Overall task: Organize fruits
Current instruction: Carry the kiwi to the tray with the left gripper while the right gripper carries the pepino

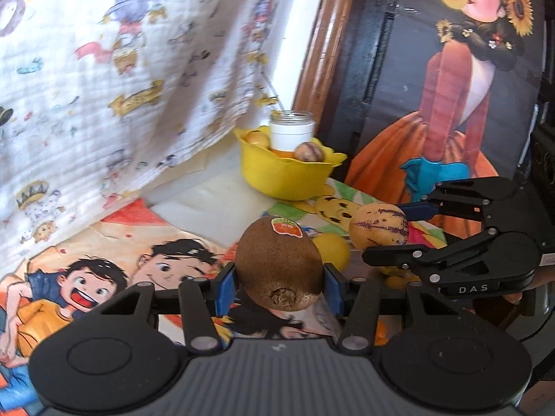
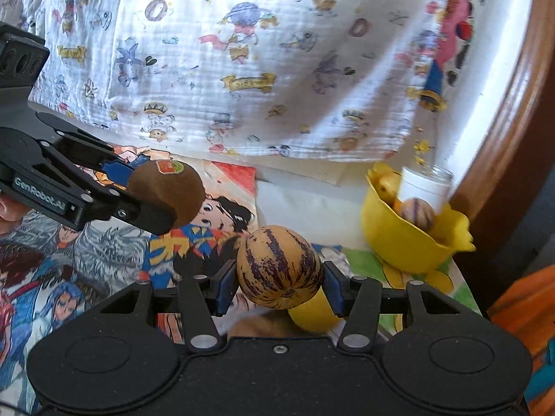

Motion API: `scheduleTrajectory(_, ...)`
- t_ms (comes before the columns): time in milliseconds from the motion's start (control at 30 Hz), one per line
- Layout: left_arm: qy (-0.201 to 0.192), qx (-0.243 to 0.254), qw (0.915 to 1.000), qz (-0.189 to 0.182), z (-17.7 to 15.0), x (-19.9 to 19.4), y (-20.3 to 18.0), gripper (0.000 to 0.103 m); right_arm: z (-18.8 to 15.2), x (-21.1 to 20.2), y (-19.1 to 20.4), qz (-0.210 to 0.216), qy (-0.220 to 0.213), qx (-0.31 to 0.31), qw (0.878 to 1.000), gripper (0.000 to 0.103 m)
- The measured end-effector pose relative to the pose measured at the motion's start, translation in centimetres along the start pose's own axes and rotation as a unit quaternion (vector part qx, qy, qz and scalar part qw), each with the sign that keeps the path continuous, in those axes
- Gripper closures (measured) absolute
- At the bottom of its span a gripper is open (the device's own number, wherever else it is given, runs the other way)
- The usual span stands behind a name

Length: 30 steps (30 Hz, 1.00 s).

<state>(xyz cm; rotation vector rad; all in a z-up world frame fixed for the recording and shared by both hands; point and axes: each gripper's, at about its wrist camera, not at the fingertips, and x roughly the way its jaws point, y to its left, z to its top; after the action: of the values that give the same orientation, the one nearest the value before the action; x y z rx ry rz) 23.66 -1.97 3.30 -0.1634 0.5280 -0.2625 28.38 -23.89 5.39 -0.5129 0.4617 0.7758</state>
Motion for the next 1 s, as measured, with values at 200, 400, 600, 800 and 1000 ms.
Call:
scheduleTrajectory(200,-0.004,0.008,0.9997,-0.021,-1.3,-0.9,-2.9,0.047,-2.4,-2.5,-1.0,-0.017,0.002,0.018,1.0,0.049)
scheduleTrajectory(400,0.003,0.015,0.9989,-0.044,-3.1,-1.1,-5.2,0.047,-4.5,-4.7,-1.1,-0.023,-0.003,0.035,0.999,0.049)
scheduleTrajectory(600,0.019,0.025,0.9978,-0.059,-4.6,-0.8,-6.9,0.047,-6.8,-7.0,-0.4,-0.027,-0.003,0.041,0.999,0.049)
scheduleTrajectory(800,0.032,0.038,0.9965,-0.068,-5.0,-0.1,-8.0,0.047,-9.4,-9.0,0.8,-0.028,0.007,0.054,0.998,0.049)
scheduleTrajectory(1000,0.047,0.038,0.9949,-0.081,-5.7,0.6,-9.2,0.047,-11.7,-9.9,2.0,-0.017,0.013,0.069,0.997,0.049)
